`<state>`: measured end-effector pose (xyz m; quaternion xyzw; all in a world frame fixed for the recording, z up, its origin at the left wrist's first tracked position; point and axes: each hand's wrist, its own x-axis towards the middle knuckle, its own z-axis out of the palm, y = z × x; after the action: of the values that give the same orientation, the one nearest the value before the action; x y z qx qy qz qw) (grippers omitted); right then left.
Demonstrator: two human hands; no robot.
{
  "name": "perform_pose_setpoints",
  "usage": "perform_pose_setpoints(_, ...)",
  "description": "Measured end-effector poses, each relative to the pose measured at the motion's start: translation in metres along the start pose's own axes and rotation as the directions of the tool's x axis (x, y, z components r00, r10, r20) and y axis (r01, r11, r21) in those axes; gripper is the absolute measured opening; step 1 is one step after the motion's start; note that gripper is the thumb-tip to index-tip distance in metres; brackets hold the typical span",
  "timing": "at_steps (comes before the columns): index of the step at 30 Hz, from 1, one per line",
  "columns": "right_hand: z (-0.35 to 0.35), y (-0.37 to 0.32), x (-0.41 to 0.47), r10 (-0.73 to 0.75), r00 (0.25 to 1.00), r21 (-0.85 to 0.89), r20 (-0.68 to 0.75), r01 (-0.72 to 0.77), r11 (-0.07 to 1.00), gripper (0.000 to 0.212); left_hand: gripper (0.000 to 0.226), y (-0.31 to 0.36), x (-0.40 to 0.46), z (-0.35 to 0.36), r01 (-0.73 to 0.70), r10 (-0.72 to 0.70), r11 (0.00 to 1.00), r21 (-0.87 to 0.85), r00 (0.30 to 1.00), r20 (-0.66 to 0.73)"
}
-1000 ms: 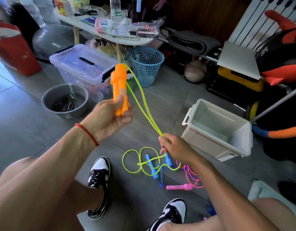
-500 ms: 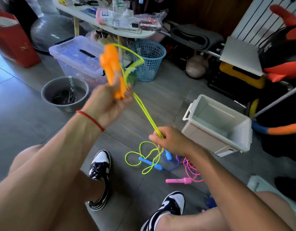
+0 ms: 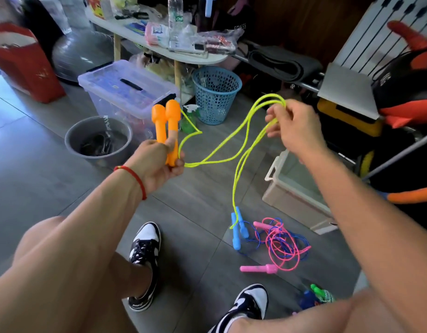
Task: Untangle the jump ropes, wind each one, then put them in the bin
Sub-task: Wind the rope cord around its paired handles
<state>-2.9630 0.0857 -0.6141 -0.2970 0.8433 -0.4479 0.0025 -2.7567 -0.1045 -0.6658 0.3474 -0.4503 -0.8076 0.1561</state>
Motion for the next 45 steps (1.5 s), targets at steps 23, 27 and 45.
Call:
perform_pose_setpoints(23,0.023,0.059,0.010,0.126,0.763,-0.040,0.634,-0.129,0.991,0.068,0.014,-0.026,-0.010,0.039,-0.003,-0.111,0.918,0.397,0.958,0.264)
perform_pose_setpoints(27,0.051,0.060,-0.018,-0.178,0.742,0.399,0.647,-0.131,0.908,0.089,0.013,-0.019,-0.016,0.049,0.152,-0.285,0.940,0.305,0.842,0.459)
perform_pose_setpoints(45,0.046,0.021,-0.061,-0.087,0.850,0.006,0.519,0.099,0.995,0.037,0.013,-0.013,-0.004,0.075,0.038,-0.011,0.997,-0.064,0.924,0.381)
